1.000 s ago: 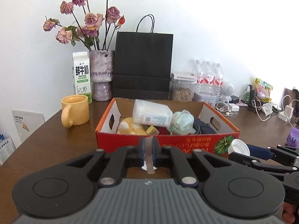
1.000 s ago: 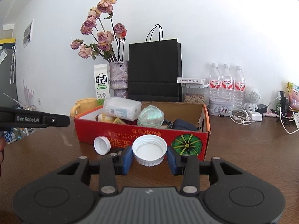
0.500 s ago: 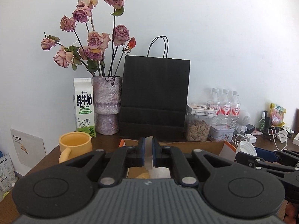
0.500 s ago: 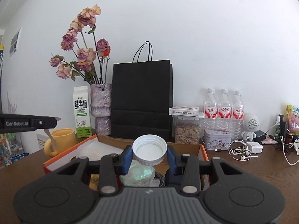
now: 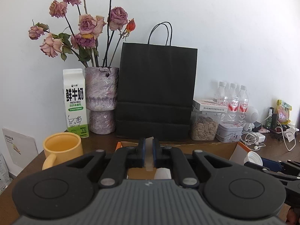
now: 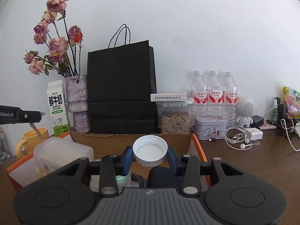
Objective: Organize objects
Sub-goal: 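Carry the beige piece and cap into the box and open both tools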
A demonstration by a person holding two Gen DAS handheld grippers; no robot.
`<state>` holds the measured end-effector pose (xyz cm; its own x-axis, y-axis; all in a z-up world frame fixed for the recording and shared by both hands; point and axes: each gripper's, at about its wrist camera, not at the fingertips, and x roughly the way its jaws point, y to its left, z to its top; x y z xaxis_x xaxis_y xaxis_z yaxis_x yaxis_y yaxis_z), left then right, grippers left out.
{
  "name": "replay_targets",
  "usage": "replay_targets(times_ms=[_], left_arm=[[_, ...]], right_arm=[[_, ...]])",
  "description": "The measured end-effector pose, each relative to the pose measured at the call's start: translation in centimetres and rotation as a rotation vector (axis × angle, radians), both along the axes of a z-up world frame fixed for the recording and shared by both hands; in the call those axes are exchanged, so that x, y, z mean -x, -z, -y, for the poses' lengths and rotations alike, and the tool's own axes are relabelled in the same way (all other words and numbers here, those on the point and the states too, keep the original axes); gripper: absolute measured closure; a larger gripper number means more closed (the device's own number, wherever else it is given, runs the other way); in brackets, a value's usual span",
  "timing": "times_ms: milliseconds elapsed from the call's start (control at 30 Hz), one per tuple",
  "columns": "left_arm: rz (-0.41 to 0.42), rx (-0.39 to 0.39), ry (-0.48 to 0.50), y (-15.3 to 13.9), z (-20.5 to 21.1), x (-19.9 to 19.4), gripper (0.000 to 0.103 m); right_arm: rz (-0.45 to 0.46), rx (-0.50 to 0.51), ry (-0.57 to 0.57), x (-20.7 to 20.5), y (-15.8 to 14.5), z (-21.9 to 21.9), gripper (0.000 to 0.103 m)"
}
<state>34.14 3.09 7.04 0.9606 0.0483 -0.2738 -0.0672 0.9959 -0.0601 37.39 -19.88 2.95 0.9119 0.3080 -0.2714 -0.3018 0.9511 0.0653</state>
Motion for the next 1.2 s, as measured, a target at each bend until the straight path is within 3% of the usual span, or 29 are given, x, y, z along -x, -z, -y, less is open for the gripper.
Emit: replay_targets(times_ms=[100, 133, 167, 200, 233, 267, 300, 433, 833, 1200], left_arm=[[-0.014, 0.003, 0.012, 0.5, -0.2, -0.3, 0.091], [-0.016, 0.006, 0.017, 0.6, -0.3, -0.4, 0.080], [-0.014, 0.013, 0.020, 0.7, -0.4, -0.3, 0.059], [-0.009, 0.019, 0.019, 0.7, -0.5, -0.2, 0.047], [-0.001, 0.017, 0.015, 0.7, -0.5, 0.0, 0.022], [0.013, 0.009, 0.007, 0.6, -0.4, 0.3, 0.003], [0.041, -0.001, -0.004, 0.6, -0.3, 0.7, 0.000], [0.085, -0.023, -0.012, 0.4, 0.2, 1.5, 0.000], [0.112, -0.025, -0.054, 1.1, 0.5, 2.5, 0.000], [0.132, -0.031, -0.092, 1.6, 0.4, 7.0, 0.000]], right_arm=[[-0.025, -0.024, -0.027, -0.1, 0.3, 0.1, 0.064], [-0.021, -0.037, -0.038, 0.0, 0.4, 0.2, 0.059], [-0.019, -0.042, -0.041, 0.1, 0.4, 0.2, 0.045], [-0.013, -0.047, -0.037, 0.3, 0.3, 0.3, 0.036], [-0.001, -0.052, -0.033, 0.6, 0.3, 0.3, 0.021], [0.011, -0.055, -0.030, 0.8, 0.3, 0.3, 0.014], [0.027, -0.055, -0.026, 1.2, 0.2, 0.3, 0.012], [0.052, -0.046, -0.018, 1.7, 0.2, 0.2, 0.000], [0.069, -0.025, 0.000, 2.2, 0.2, 0.2, 0.000], [0.115, -0.004, -0.007, 5.3, -0.2, 0.1, 0.000]])
